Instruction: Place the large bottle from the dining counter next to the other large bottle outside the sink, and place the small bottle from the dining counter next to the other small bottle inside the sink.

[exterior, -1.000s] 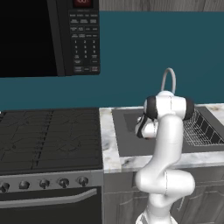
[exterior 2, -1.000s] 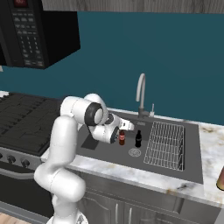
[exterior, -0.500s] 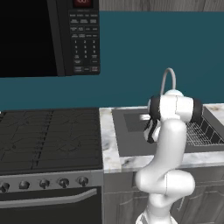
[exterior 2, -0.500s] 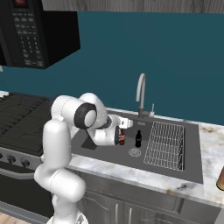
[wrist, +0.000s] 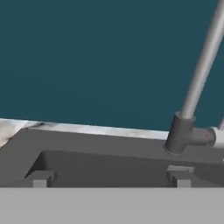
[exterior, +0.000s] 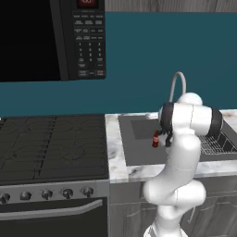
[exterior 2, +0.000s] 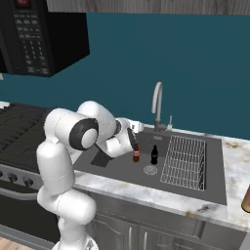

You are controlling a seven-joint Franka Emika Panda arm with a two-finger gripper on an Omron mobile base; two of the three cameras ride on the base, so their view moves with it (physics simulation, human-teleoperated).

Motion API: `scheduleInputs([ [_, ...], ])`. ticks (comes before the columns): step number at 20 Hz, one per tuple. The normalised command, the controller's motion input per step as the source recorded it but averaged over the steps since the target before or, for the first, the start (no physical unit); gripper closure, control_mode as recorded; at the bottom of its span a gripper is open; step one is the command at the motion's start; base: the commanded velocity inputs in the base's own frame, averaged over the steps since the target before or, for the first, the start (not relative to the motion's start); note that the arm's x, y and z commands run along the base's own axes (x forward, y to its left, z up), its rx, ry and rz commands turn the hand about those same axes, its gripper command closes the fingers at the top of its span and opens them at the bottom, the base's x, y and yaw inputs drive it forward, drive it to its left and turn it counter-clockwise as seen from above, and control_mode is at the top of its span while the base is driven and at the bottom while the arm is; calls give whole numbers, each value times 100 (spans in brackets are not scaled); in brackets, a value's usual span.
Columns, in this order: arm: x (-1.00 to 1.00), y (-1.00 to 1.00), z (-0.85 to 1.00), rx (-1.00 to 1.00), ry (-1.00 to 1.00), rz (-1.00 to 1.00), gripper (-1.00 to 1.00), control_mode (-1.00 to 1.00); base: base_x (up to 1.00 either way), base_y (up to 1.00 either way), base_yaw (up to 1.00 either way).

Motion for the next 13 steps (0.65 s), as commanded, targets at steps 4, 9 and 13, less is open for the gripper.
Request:
scheduleInputs([
  [4,-11,83,31,0,0,4,-100,-100,0,0,0],
  [9,-19,89,16,0,0,2,-100,-100,0,0,0],
  [13,-36,50,37,0,0,0,-100,-100,0,0,0],
])
